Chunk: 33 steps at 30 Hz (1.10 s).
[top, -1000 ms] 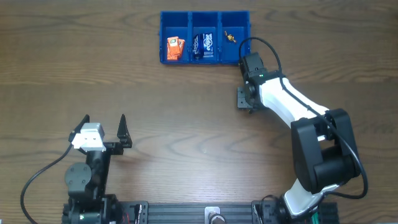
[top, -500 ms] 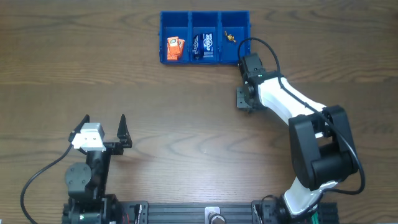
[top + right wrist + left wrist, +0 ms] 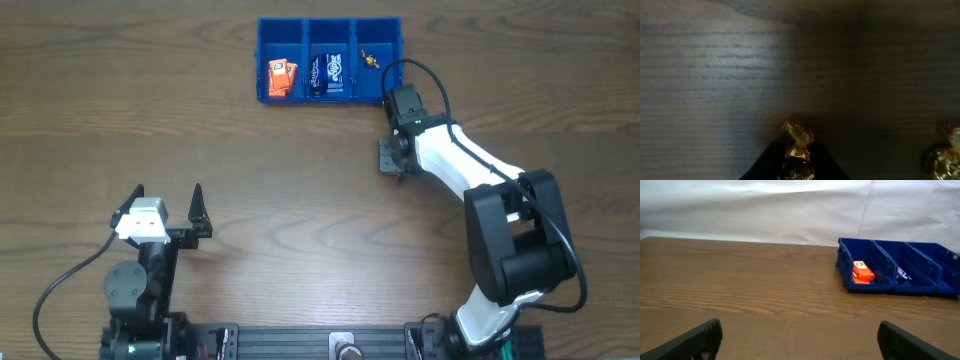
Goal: Sort Candies Into Trays
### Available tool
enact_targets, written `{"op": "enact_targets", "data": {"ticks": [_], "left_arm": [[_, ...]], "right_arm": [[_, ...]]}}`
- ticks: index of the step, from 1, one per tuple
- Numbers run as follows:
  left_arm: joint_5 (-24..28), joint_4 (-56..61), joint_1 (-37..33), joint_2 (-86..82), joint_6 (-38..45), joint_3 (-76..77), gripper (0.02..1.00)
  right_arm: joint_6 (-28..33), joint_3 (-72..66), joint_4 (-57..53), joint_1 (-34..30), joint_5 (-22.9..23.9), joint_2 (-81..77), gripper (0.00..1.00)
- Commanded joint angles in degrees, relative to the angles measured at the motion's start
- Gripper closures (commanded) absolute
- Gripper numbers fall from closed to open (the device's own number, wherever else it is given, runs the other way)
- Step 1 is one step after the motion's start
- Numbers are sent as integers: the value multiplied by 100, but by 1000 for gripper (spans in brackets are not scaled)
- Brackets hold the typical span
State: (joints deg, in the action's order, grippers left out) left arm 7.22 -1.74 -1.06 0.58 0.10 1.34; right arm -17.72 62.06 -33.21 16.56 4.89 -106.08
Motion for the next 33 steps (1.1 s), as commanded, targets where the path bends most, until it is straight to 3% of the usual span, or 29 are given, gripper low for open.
{"op": "enact_targets", "data": {"ticks": [1, 7, 13, 20, 33], "left_arm": [[136, -197, -2, -33, 59, -107, 20], [133, -197, -2, -33, 59, -107, 20], [133, -197, -2, -33, 59, -107, 20], [133, -197, -2, -33, 59, -107, 20], [133, -197, -2, -33, 59, -107, 20]], "right_arm": [[85, 260, -205, -13, -68, 262, 829], [442, 1790, -935, -13, 328, 1102, 829], [929, 3707, -844, -24, 625, 339, 842], [859, 3976, 68, -17, 614, -765, 855], [859, 3976, 229, -15, 553, -1320, 833]]}}
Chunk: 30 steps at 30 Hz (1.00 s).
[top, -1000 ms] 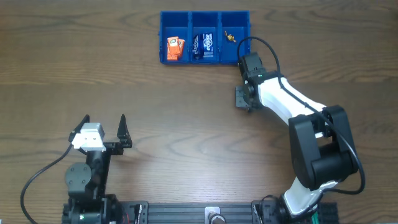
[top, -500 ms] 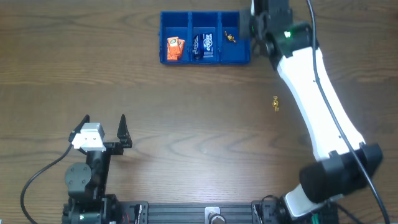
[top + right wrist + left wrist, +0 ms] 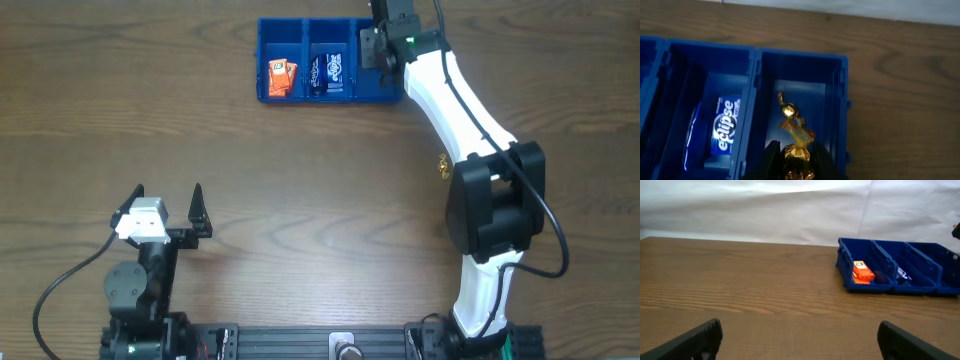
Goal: Sort Candies Into Trays
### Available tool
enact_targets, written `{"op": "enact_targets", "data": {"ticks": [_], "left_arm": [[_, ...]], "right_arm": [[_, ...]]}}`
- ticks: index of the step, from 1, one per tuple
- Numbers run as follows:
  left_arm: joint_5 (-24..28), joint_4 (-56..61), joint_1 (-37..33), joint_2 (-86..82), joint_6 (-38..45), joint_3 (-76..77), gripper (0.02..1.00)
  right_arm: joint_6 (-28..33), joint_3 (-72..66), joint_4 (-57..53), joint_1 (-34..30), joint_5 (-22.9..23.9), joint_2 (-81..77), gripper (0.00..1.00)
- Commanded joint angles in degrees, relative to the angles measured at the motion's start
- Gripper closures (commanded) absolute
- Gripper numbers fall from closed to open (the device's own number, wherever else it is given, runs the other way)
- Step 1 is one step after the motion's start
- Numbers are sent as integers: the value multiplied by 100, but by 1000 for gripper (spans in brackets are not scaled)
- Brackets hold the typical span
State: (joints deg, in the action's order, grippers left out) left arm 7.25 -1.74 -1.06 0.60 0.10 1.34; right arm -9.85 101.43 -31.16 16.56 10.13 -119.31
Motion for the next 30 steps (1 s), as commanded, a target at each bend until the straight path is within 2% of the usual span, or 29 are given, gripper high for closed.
{"op": "enact_targets", "data": {"ticks": [1, 4, 7, 11, 20, 26, 30], "left_arm": [[131, -197, -2, -35, 59, -107, 20], [131, -197, -2, -35, 59, -107, 20], [131, -197, -2, -35, 59, -107, 20], [131, -197, -2, -35, 59, -107, 20], [131, -197, -2, -35, 59, -107, 20], [131, -197, -2, -35, 59, -107, 20], [131, -197, -2, -35, 59, -107, 20]], "right_arm": [[72, 39, 33, -11, 9, 2, 792], [74, 39, 79, 13, -37, 2, 595], [125, 79, 55, 55, -76, 4, 520], [120, 415, -299, 74, -76, 39, 511], [94, 640, -2164, -120, -70, 1241, 516], [140, 70, -2970, -463, -74, 2151, 514], [133, -1040, -2953, -772, -190, 2833, 503]]}}
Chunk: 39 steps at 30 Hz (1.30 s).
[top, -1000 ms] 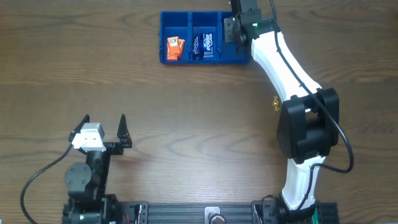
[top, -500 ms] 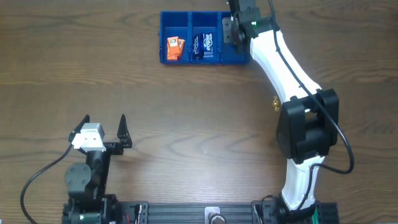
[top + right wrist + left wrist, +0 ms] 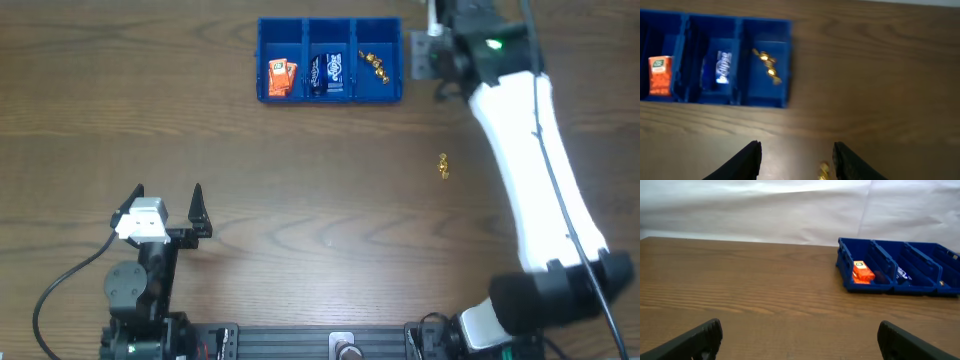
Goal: Sort Candies Into Trays
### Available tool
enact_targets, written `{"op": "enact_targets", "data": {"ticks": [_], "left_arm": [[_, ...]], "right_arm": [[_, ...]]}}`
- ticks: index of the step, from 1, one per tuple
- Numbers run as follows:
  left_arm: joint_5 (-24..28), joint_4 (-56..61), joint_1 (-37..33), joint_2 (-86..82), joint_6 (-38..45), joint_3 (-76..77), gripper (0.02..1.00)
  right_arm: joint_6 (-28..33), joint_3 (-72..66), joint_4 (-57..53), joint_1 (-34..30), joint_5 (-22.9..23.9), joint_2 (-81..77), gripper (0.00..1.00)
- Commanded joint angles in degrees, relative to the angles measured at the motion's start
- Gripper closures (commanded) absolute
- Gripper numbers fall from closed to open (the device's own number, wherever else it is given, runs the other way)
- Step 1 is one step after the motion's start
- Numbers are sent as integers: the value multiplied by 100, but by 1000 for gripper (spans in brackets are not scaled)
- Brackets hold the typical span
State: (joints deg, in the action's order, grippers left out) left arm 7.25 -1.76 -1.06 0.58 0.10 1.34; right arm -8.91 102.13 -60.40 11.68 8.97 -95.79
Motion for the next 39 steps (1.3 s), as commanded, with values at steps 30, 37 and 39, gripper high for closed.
{"op": "enact_targets", "data": {"ticks": [30, 37, 39], "left_arm": [[131, -195, -2, -33, 59, -107, 20], [131, -195, -2, -33, 59, -107, 23], [131, -195, -2, -33, 59, -107, 20]], "right_arm": [[468, -4280, 2138, -938, -699, -358, 500], [472, -4288, 2199, -1132, -649, -466, 507], [472, -4288, 2247, -1132, -649, -549, 509]]}}
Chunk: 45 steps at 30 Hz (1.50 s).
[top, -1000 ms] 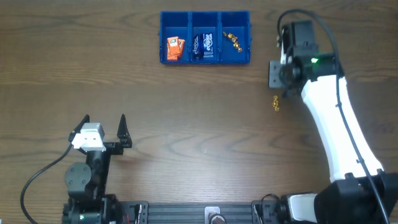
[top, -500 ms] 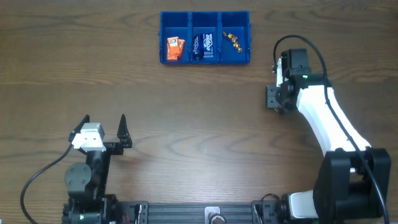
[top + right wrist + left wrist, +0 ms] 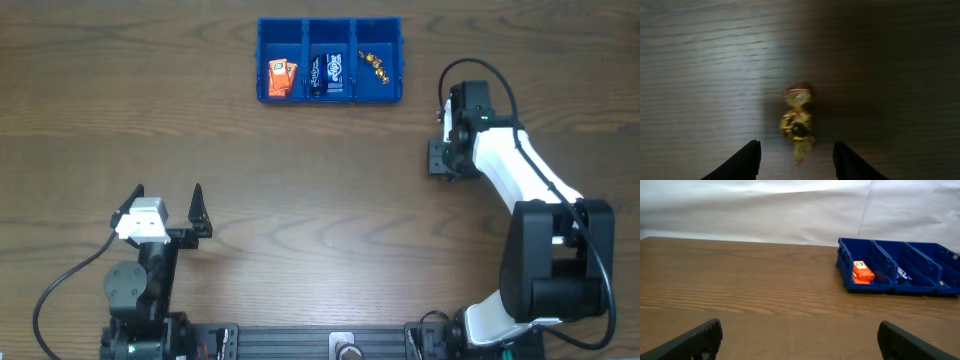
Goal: Sort Candies Into Trays
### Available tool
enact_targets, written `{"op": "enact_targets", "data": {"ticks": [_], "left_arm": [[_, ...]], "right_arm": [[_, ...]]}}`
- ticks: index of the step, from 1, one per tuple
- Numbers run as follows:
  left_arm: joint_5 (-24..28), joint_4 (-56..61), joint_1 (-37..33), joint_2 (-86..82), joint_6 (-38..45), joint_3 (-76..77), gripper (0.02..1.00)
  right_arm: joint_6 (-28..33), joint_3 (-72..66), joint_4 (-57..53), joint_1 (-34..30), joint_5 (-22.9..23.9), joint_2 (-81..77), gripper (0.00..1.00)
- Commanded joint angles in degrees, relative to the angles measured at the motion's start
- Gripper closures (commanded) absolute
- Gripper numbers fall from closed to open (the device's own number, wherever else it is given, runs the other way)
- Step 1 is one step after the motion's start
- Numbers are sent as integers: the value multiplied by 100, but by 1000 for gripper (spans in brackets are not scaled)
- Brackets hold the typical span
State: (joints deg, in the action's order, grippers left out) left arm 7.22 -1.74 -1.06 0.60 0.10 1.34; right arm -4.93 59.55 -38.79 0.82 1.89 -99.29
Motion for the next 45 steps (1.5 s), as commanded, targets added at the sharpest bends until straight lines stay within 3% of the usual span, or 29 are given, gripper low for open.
{"op": "enact_targets", "data": {"ticks": [1, 31, 45], "left_arm": [[133, -197, -2, -35, 59, -107, 20], [133, -197, -2, -35, 59, -107, 20], [133, -197, -2, -35, 59, -107, 23]], "right_arm": [[74, -31, 109, -46, 59, -247, 511], [48, -31, 330, -46, 28, -468, 577], [48, -31, 367, -46, 4, -612, 785]]}}
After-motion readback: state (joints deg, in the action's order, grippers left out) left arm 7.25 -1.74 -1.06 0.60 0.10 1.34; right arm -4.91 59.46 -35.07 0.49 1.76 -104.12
